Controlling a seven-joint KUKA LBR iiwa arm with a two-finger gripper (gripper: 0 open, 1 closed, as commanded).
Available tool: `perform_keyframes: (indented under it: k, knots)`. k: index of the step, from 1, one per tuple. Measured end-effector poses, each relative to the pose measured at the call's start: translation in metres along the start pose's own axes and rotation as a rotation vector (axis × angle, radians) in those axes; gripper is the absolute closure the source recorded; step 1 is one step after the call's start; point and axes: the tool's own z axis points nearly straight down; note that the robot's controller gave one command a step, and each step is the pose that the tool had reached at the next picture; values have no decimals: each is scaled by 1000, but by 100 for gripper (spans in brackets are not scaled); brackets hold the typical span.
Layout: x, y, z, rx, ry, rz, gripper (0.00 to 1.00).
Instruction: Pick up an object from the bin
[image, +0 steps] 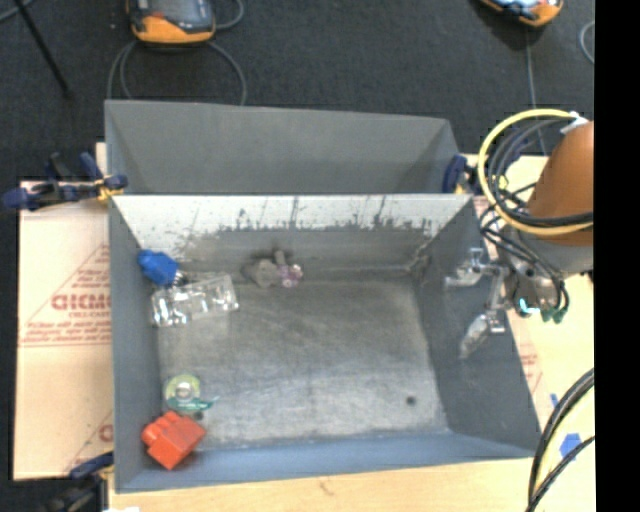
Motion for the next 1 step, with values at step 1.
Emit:
perform_keyframes:
  k: [1]
  knots:
    - [58, 24, 87, -2, -1, -424, 0]
